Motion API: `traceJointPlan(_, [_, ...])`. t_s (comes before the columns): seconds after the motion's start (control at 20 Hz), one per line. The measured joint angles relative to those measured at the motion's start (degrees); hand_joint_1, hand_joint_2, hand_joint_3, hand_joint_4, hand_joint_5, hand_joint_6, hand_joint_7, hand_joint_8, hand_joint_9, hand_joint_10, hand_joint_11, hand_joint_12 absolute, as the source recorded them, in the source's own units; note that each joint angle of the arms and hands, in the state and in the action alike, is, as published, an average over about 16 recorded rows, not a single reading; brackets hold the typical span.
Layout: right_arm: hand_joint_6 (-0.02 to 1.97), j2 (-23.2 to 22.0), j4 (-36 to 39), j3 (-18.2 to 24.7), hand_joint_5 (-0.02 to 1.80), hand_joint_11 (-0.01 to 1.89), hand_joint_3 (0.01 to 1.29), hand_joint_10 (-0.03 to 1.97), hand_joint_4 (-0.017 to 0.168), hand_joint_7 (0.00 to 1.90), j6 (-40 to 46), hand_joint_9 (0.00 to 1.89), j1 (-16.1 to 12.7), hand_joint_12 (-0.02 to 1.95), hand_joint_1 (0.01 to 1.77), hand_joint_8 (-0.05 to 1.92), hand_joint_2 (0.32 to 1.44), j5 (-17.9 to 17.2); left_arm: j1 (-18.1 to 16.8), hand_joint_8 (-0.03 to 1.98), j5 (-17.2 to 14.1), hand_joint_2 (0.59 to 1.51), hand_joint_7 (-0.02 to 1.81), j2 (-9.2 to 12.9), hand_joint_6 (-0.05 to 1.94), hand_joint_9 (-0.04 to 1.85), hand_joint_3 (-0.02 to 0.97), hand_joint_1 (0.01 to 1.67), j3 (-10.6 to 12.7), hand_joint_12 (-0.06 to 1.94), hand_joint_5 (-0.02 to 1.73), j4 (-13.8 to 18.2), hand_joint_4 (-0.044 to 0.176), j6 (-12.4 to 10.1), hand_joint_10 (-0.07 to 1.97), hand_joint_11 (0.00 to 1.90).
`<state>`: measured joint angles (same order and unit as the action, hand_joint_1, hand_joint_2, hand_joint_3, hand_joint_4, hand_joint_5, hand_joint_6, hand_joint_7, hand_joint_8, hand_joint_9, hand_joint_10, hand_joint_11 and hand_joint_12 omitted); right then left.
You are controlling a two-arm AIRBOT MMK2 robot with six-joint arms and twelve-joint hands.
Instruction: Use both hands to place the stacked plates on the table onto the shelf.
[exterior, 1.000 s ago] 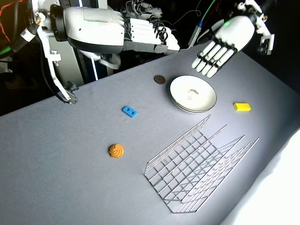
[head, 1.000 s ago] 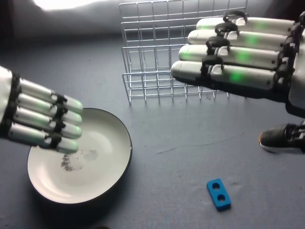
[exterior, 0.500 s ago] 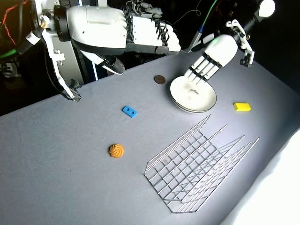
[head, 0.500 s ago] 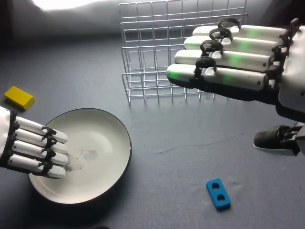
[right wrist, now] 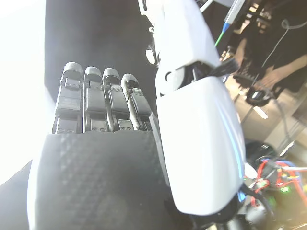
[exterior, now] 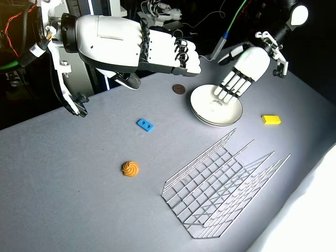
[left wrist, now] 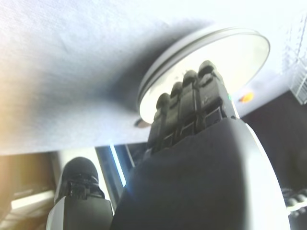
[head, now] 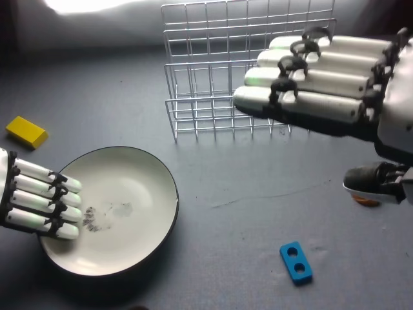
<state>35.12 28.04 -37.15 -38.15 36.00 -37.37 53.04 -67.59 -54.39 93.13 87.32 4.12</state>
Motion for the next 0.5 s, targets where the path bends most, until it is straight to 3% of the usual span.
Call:
traceJointPlan(0.25, [0.02, 1.21, -0.24, -0.92, 0.02, 0.02, 0.02, 0.01, 0.004, 0.02, -4.22, 0.01, 2.1, 0.01, 1.35, 0.01, 1.04, -0.41, 0.92, -0.01, 0.49, 1.085, 0.0, -0.68, 0.0, 0.01, 0.013, 0.02, 0.8, -0.02, 0.01, -0.37, 0.001, 0.14, 0.0, 0.01])
traceJointPlan(0.5, [0.02, 3.73, -0.74, -2.0, 0.02, 0.02, 0.02, 0.01, 0.004, 0.02, -9.46, 0.01, 3.91, 0.01, 1.35, 0.01, 1.06, 0.09, 0.85, -0.01, 1.27, 1.083, -0.01, -1.03, -0.01, 0.01, 0.013, 0.02, -0.06, -0.02, 0.01, -0.32, -0.001, -0.52, 0.0, 0.01])
